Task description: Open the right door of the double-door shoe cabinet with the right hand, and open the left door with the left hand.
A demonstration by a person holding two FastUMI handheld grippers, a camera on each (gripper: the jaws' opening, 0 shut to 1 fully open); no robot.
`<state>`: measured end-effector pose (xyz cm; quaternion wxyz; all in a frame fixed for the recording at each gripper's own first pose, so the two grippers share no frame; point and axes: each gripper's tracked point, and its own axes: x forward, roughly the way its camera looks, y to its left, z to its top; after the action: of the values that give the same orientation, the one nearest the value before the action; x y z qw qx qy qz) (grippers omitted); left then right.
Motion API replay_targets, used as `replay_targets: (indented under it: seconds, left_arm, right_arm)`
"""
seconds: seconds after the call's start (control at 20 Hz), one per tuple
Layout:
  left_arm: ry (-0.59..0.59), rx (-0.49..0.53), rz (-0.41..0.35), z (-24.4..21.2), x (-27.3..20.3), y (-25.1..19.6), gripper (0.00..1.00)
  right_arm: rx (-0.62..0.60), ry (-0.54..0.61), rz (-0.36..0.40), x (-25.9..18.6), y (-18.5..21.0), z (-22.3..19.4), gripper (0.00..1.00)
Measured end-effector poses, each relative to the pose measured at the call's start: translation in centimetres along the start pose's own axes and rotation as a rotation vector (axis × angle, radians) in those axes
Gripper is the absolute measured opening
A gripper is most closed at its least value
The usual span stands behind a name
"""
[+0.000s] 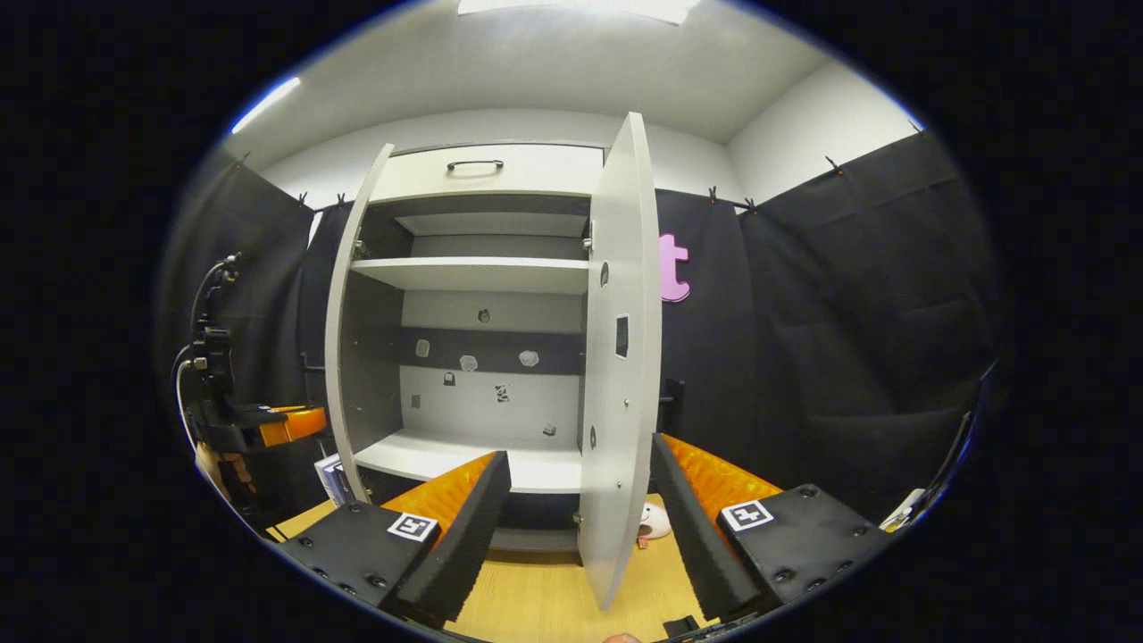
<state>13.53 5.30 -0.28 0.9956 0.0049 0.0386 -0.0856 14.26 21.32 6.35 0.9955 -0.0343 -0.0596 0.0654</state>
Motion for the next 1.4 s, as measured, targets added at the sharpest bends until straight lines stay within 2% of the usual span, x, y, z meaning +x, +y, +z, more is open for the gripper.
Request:
replay_targets:
  seconds: [0.05,0.2,0.35,0.45,0.5,0.55,0.6,0.65,1.05,1.1,1.25,1.35,1.4]
  left_arm:
    - [-0.005,-0.003,-0.011,0.2,-0.3,0.4,0.08]
    - [0.011,-0.02,-0.012,0.3,-1.0,1.6,0.1]
    - [0.011,-0.024,-0.029,0.5,-1.5,2.1,0.08]
    - [0.002,-0.031,-0.017,0.7,-1.7,2.6,0.08]
    - [0.002,-0.019,-0.012,0.7,-1.9,2.7,0.08]
    - [-0.002,-0.001,-0.006,0.8,-2.2,3.2,0.07]
    - [-0.007,0.006,0.005,0.9,-2.4,3.8,0.06]
    - [-0.012,0.009,0.019,1.1,-2.8,4.6,0.03]
    - [-0.021,0.024,0.117,1.5,-4.5,9.7,0.0]
    - [-0.017,0.014,0.119,1.5,-4.6,9.9,0.0]
    - [-0.014,-0.021,0.105,1.6,-4.7,10.3,0.0]
    - [-0.011,-0.004,0.103,1.7,-4.6,10.6,0.0]
    - [-0.01,0.007,0.106,1.6,-4.6,10.7,0.0]
  right_arm:
    - [0.001,-0.003,-0.015,-0.1,-0.1,0.0,1.0]
    - [0.037,0.029,-0.018,-0.6,0.6,-0.3,1.0]
    - [0.087,-0.001,-0.061,-0.1,0.8,0.2,1.0]
    - [0.087,0.019,-0.058,0.0,1.1,-0.2,1.0]
    - [0.085,0.031,-0.059,-0.2,1.2,-0.5,0.94]
    - [0.082,0.033,-0.064,-0.2,1.2,-0.6,0.93]
    - [0.081,0.033,-0.066,-0.2,1.3,-0.6,1.0]
    - [0.081,0.036,-0.063,0.0,1.5,-0.8,1.0]
    - [0.09,0.031,-0.036,0.6,3.1,-0.7,1.0]
    - [0.09,0.029,-0.035,0.6,3.2,-0.7,0.93]
    - [0.096,0.031,-0.025,0.7,4.0,-0.8,0.93]
    - [0.09,0.032,-0.029,0.7,4.1,-0.9,0.93]
    - [0.087,0.033,-0.034,0.6,4.0,-1.0,1.0]
